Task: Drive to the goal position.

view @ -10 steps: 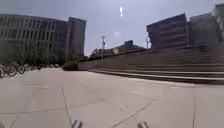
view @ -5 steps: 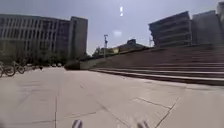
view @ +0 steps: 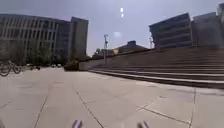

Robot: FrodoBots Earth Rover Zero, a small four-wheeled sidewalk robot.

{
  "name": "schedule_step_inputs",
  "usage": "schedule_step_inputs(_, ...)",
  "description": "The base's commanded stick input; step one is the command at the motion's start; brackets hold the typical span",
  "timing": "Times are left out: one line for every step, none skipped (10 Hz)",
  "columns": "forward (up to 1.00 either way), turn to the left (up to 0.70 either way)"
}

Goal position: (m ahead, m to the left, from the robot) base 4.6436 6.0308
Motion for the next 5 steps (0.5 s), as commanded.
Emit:
schedule_step_inputs(0.85, 0.01)
schedule_step_inputs(0.85, 0.34)
schedule_step_inputs(0.85, 0.34)
schedule_step_inputs(0.85, 0.34)
schedule_step_inputs(0.85, 0.34)
